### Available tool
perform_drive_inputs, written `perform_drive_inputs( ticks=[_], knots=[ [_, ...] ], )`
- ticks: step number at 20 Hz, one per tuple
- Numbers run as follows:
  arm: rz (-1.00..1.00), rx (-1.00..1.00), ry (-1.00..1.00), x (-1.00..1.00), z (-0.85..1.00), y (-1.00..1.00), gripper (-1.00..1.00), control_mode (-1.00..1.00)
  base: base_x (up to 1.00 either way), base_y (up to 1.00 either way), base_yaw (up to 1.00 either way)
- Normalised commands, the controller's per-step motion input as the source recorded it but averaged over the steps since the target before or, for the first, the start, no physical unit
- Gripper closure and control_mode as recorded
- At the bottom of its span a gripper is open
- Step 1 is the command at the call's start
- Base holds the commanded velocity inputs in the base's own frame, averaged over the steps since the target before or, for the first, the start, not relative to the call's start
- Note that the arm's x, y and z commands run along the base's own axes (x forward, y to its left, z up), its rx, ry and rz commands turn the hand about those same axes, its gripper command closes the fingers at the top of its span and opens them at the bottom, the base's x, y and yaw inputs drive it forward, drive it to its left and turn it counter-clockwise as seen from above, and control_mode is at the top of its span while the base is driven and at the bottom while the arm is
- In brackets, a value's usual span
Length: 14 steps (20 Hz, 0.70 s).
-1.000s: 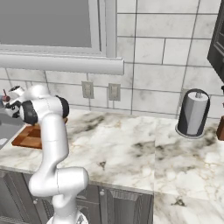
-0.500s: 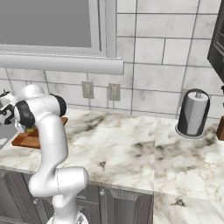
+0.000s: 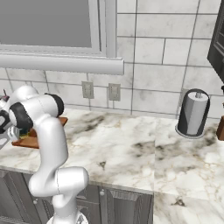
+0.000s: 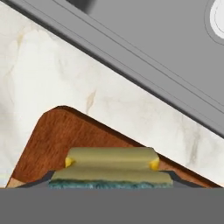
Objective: Pick up the sponge from the counter and clean the cutting board by briefly scrubbing or pressing down on the cutting board. Once finished, release the sponge.
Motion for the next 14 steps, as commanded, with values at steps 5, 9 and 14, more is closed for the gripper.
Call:
perform_drive_inputs(
  ticks=[5,9,14],
  knots=[
    [0.04,0.00,0.00,-0.68,-0.15,0.00,1.00,-1.00,0.00,0.00,0.00],
    [0.05,0.00,0.00,-0.69,-0.12,0.00,1.00,-1.00,0.00,0.00,0.00],
    [0.04,0.00,0.00,-0.69,-0.04,-0.01,1.00,-1.00,0.00,0.00,0.00]
  ],
)
